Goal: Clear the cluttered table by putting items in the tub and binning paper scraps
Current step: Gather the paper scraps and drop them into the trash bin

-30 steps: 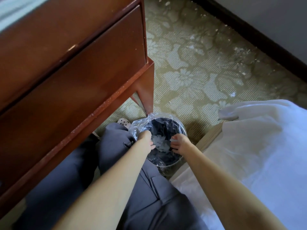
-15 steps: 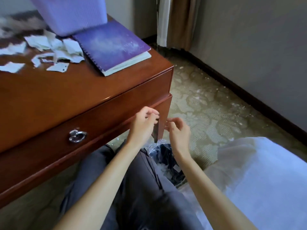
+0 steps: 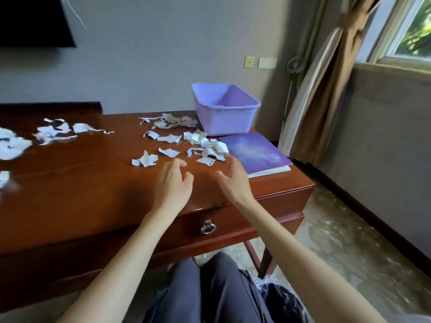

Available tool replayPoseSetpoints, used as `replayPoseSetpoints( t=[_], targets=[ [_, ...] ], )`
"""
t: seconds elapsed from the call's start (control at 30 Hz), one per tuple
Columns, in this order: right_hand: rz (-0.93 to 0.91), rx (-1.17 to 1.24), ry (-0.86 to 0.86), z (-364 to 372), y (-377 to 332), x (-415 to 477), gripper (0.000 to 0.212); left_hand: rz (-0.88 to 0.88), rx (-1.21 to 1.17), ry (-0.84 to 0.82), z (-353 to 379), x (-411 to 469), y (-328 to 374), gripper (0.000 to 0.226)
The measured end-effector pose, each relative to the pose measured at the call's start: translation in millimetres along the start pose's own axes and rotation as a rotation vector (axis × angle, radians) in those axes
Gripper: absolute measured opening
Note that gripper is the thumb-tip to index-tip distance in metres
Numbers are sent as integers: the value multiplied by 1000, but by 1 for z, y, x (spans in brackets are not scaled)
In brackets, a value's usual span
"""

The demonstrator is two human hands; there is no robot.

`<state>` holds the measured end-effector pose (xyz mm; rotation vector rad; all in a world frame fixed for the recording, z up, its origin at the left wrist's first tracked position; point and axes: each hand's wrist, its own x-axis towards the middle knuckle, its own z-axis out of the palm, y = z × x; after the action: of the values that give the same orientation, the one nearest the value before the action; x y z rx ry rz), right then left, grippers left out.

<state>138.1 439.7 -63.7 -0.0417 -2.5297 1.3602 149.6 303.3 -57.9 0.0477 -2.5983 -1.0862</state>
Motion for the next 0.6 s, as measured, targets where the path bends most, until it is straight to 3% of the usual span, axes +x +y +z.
replayPoseSetpoints(
  t=[0.17,0.27,0.43,0.6],
  targets=[
    [6,-299,-92,27,3,52,81,-103,404,-82,-11,39,-40,57],
    [18,-413,-136,36,5,77,89,-216,450,-168,-9,64,-55,63],
    [1,-459,-157,56,3,101,76,-319,406,-253,-2,97,-71,68],
    [-78,-391,-238,69,-1,110,52,-202,378,-267,9,116,-79,63]
  ],
)
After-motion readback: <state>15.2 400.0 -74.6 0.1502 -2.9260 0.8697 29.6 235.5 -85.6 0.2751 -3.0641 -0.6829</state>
